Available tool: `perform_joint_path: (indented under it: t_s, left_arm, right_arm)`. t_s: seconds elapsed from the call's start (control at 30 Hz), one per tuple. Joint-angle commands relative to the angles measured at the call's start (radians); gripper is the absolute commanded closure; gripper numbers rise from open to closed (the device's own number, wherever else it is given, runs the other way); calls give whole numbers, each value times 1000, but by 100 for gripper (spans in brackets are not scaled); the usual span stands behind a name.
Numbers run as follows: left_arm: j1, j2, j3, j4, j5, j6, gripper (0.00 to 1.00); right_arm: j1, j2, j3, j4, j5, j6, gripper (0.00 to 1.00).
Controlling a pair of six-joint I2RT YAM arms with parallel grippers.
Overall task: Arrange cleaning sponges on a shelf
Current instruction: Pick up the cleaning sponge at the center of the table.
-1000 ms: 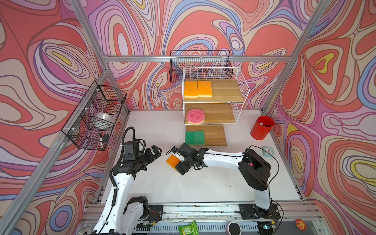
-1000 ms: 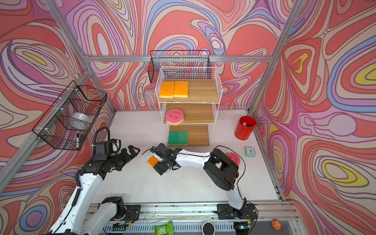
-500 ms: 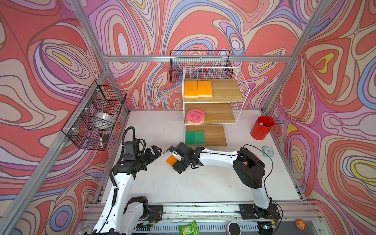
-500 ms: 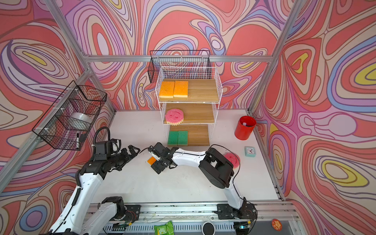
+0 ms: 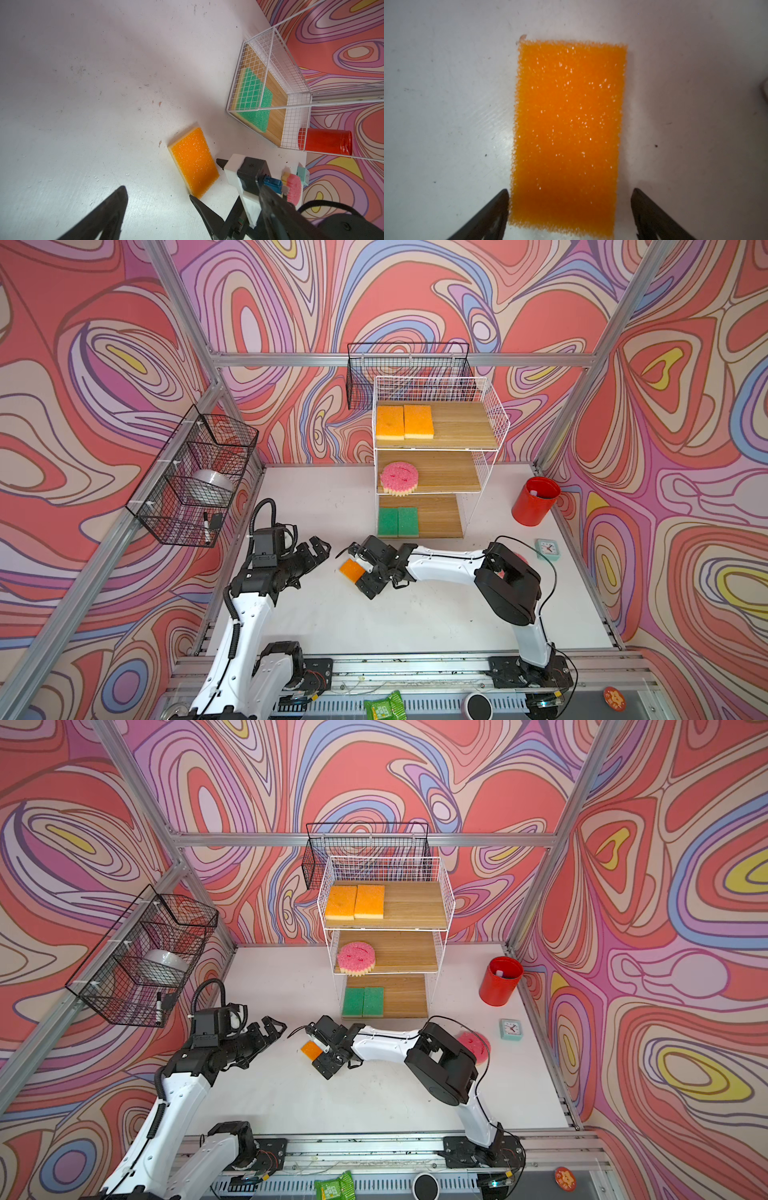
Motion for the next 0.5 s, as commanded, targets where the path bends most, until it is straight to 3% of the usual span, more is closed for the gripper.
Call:
perform_joint_path:
  t_s: [0.0,0.47]
  left_arm:
    - [4,-9,8,0,5,-2,0]
    - [4,-17,13,-14,-11,5,0]
  right_arm:
    - [7,-43,-30,4,19,25,4]
    - [40,-58,-63,26,89,36,6]
